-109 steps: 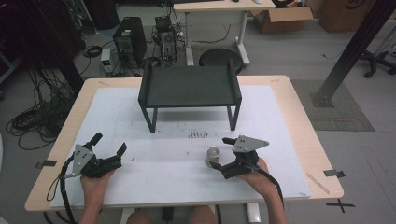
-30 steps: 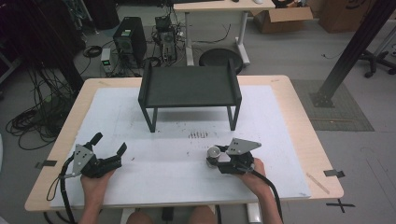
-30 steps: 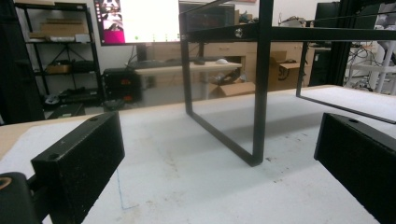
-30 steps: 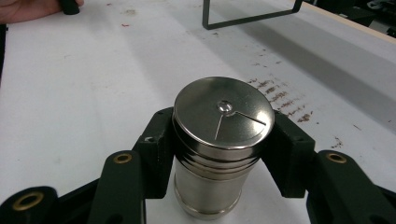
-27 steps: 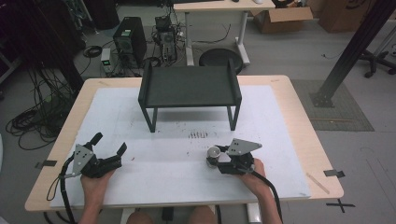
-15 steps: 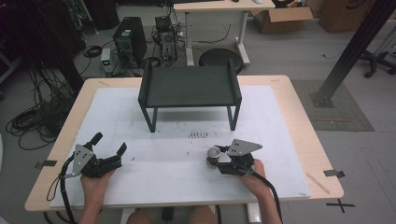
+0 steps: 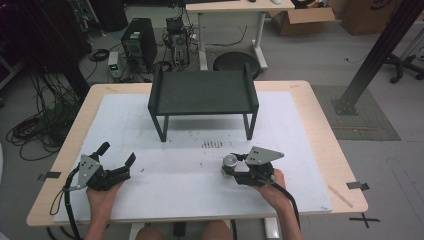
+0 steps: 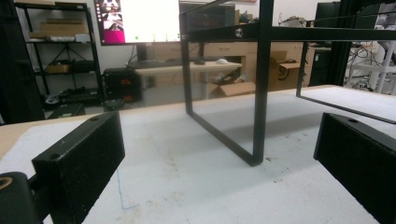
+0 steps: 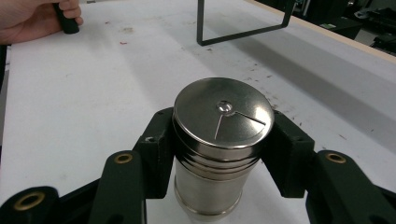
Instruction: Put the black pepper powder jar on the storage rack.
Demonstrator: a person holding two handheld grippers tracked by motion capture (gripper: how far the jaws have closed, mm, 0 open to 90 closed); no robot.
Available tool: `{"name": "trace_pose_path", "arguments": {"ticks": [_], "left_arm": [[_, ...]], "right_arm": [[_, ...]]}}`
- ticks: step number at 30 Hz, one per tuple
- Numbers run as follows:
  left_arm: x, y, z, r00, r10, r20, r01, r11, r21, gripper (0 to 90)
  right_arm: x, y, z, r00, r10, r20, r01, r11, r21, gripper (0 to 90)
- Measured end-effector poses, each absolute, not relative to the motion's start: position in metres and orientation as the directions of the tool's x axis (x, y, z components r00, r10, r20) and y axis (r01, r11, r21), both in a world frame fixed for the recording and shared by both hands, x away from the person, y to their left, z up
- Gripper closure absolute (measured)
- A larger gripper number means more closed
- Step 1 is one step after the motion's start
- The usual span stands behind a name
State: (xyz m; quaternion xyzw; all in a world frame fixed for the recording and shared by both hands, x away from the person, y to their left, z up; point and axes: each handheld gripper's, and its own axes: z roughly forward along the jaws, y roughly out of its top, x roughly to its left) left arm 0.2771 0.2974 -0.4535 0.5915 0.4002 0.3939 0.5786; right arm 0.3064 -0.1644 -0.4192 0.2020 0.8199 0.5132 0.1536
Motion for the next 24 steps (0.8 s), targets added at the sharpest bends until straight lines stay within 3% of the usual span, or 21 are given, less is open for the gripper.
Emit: {"name": "trace_pose_path", "arguments": {"ticks": [24], "left_arm": [[0.277,0.298,-0.454,0.370,0.929,0.003,0.017,-0.010,1.000,2.3]], "right_arm": [[0.306,-0.158,-0.367,-0.853,0.520,-0.044,0.180,0.372,0.910,49.1]]}}
